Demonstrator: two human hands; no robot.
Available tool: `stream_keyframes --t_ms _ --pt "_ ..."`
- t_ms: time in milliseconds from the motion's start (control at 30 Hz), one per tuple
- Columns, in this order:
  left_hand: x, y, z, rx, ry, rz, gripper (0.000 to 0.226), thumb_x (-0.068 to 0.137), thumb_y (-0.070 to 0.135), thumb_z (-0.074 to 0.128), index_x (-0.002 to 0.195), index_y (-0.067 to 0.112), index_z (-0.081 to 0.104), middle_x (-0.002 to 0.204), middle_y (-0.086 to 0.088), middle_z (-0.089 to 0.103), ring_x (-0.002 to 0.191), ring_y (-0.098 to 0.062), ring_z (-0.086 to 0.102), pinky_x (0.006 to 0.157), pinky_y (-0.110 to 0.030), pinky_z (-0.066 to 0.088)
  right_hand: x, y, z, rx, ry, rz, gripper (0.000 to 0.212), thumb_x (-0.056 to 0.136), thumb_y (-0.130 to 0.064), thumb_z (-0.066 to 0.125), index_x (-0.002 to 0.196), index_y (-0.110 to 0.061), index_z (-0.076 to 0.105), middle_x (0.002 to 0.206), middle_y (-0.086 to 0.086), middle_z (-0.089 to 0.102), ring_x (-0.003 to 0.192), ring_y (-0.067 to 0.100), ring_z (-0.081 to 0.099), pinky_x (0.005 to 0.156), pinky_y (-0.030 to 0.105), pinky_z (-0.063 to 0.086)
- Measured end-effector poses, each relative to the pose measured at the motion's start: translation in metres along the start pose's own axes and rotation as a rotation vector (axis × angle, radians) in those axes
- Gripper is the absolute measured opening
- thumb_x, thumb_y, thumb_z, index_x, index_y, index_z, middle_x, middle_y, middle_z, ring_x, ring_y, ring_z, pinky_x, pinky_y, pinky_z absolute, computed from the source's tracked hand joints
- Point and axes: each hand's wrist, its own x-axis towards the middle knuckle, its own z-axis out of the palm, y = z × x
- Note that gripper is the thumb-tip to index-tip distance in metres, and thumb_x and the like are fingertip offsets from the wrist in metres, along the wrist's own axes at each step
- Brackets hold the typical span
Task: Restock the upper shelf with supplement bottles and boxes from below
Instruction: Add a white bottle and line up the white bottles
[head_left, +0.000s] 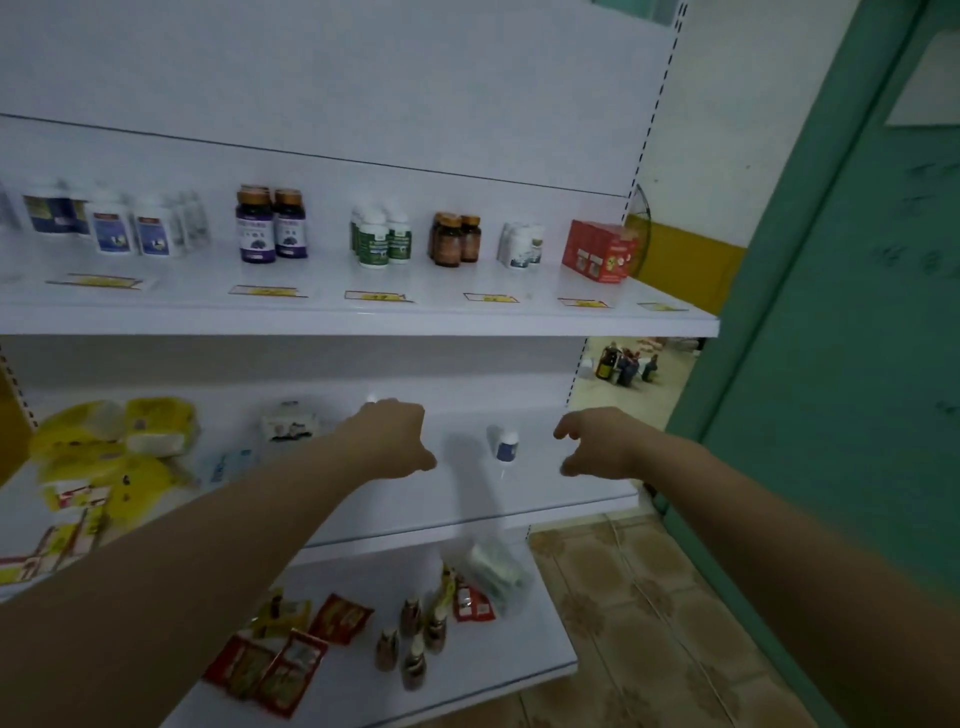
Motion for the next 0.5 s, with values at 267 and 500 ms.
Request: stream_keyframes --t_ms 267,500 --pt "0.076 0.043 0.027 -0.057 -0.058 0.048 0.056 0.090 0.038 0.057 0.137 0.010 0.041 0.135 -0.012 0.047 0.122 -0.028 0.048 0.098 -0.033 0.041 0.054 0.046 0.004 0.030 -0.020 0.023 0.057 0.089 -0.023 0.062 0.141 -0.015 0.040 0.144 0.009 0.043 0.129 0.025 0.044 0.098 0.029 0.040" --pt "0.149 0.060 0.045 -0.051 -0.138 0.020 0.061 0.089 0.042 0.057 0.137 0.009 0.039 0.138 -0.013 0.043 0.125 -0.028 0.043 0.102 -0.035 0.041 0.115 0.080 -0.008 0.081 -0.021 0.012 0.057 0.089 -0.020 0.061 0.142 -0.014 0.039 0.144 0.010 0.043 0.128 0.025 0.045 0.097 0.029 0.042"
